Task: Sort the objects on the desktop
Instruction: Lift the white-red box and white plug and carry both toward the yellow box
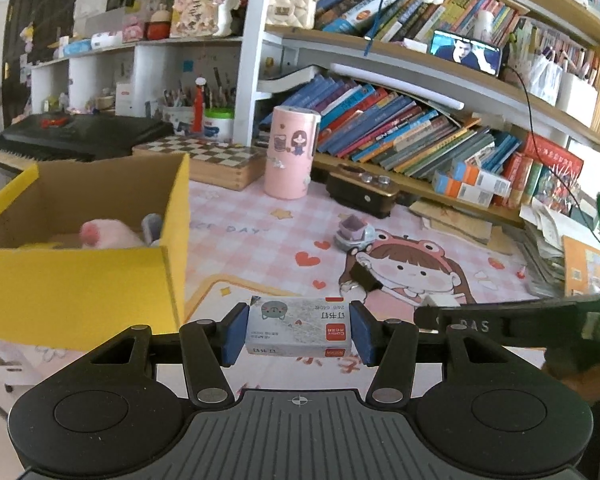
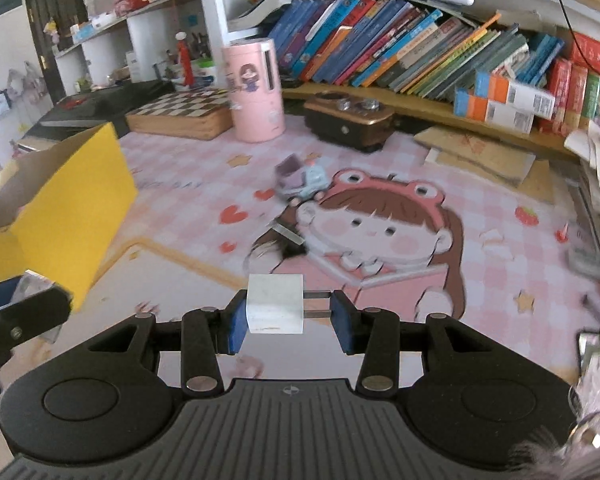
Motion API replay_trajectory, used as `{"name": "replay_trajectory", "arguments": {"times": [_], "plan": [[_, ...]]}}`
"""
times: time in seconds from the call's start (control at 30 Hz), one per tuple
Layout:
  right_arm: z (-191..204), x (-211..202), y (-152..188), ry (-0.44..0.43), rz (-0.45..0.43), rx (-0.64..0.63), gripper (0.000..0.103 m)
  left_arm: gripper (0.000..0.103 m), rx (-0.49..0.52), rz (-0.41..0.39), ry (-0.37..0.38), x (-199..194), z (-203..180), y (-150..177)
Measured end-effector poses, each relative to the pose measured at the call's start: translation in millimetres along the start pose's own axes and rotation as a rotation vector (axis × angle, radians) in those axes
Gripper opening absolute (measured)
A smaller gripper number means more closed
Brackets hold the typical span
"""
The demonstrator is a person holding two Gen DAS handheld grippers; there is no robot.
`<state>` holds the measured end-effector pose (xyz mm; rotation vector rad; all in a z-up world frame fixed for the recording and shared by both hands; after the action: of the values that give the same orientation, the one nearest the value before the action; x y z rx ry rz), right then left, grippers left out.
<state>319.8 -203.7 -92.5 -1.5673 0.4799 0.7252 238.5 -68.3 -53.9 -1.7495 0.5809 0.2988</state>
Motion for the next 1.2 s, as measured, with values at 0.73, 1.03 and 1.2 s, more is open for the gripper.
{"name": "replay_trajectory", "arguments": {"times": [0.73, 1.03, 1.2], "plan": [[86.4, -85.8, 57.7, -0.024, 0.003, -0.022, 0.04, 0.052, -0.038, -0.009, 0.02, -90.9, 50.8, 30.1], [114.5, -104.0, 73.2, -0.032, -0.002, -0.025, 0.04, 0.052, -0.039, -0.001, 0.015, -114.9, 69.0, 41.5], [130.4, -112.1, 81.2, -0.039, -0.003, -0.03, 0.04, 0.052, -0.039, 0.0, 0.013, -126.4, 76.6, 46.9]]}}
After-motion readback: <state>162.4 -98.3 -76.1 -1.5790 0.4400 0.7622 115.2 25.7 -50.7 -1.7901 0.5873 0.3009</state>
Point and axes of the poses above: each gripper's, at about its wrist camera, not at the fingertips, and x roughly the way its jaws point, z to its left, y to its underside, the point moved 10 cm from there along x, roughly the way its jaws point, and after that the axes turned 13 degrees about y, right-handed, at the moved point
